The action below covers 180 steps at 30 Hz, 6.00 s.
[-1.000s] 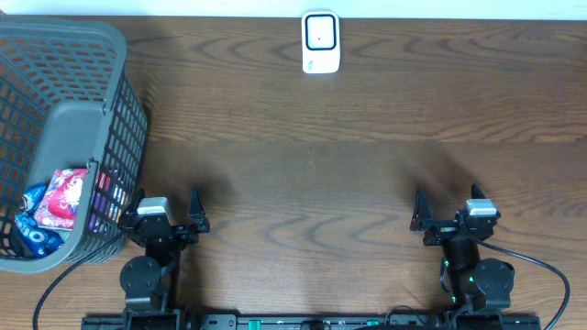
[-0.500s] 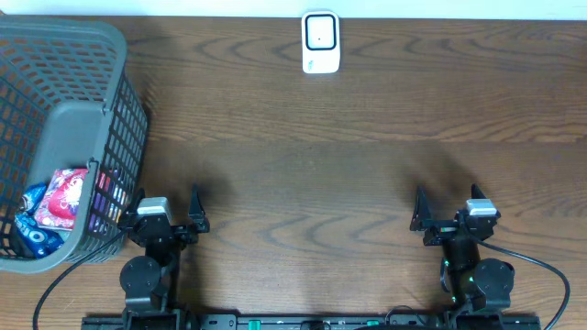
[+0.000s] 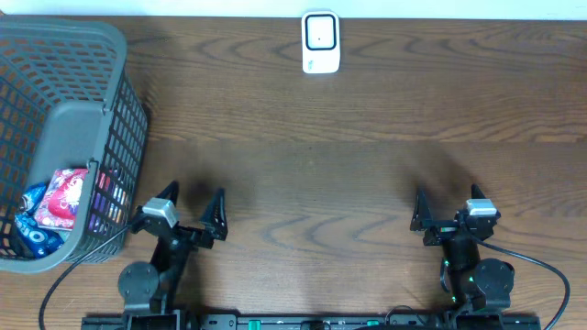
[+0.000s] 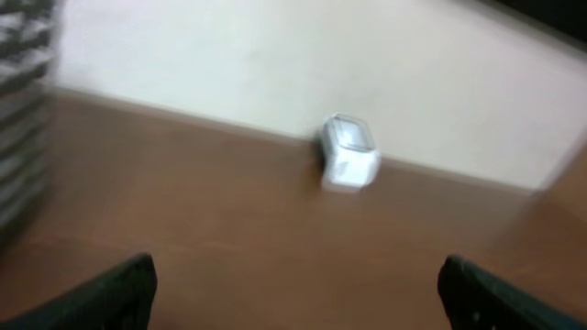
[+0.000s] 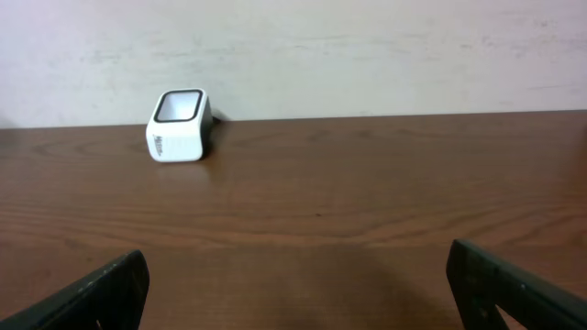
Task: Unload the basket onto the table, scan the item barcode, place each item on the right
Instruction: 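Move the left gripper up and into the grey basket, then grasp the purple-red Carefree pad pack in the basket with the left gripper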
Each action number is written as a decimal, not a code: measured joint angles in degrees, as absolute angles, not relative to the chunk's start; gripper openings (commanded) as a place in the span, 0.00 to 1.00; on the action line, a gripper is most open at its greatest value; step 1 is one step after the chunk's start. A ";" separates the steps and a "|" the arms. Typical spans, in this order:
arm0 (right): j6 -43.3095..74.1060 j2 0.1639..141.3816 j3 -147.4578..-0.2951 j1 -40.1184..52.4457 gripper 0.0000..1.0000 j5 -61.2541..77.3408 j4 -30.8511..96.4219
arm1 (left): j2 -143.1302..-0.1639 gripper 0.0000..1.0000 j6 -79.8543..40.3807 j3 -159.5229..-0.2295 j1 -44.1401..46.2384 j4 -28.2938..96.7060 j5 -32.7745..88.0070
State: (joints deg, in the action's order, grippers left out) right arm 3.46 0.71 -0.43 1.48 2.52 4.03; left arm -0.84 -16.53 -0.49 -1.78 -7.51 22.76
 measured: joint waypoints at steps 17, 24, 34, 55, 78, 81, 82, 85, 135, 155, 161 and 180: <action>3.46 0.73 -0.43 1.48 0.99 2.52 4.03 | -6.17 0.98 -22.46 -18.39 -1.78 -25.50 26.70; 3.46 0.75 -0.40 1.48 0.99 2.52 4.03 | -26.89 0.98 -15.09 -45.10 -1.80 17.69 20.18; 3.46 0.73 -0.40 1.48 0.99 2.50 4.03 | -47.22 0.98 -1.15 -66.43 -2.28 26.52 20.71; 3.46 0.73 -0.40 1.48 0.99 2.52 4.03 | -84.27 0.98 -18.20 -98.91 -29.63 54.76 -3.79; 3.46 0.73 -0.40 1.48 0.99 2.52 4.01 | -103.33 0.98 -32.29 -95.83 -33.52 68.66 -13.74; 3.46 0.73 -0.40 1.48 0.99 2.50 4.01 | -105.86 0.98 -33.26 -93.65 -33.01 68.90 -14.06; 3.46 0.73 -0.40 1.48 0.99 2.50 4.01 | -106.48 0.98 -33.52 -92.90 -32.71 68.90 -14.13; 3.46 0.73 -0.40 1.48 0.99 2.50 4.01 | -107.66 0.98 -34.57 -90.28 -31.31 68.49 -14.17; 3.46 0.73 -0.40 1.48 0.99 2.50 4.01 | -79.66 0.81 -36.42 -91.88 -29.52 60.88 -5.39; 3.46 0.73 -0.40 1.48 0.99 2.50 4.03 | -110.89 0.89 -35.75 -85.80 -29.52 65.32 -11.86; 3.46 0.73 -0.40 1.48 0.99 2.52 4.01 | -114.30 0.54 -35.81 -87.42 -28.97 67.16 -14.22; 3.46 0.73 -0.40 1.48 0.99 2.50 4.03 | -116.81 0.07 -34.92 -90.87 -28.97 72.38 -14.37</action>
State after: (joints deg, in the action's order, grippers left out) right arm 3.46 0.73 -0.40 1.48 2.50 4.03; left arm -116.81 -34.92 -90.87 -28.97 72.38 -14.37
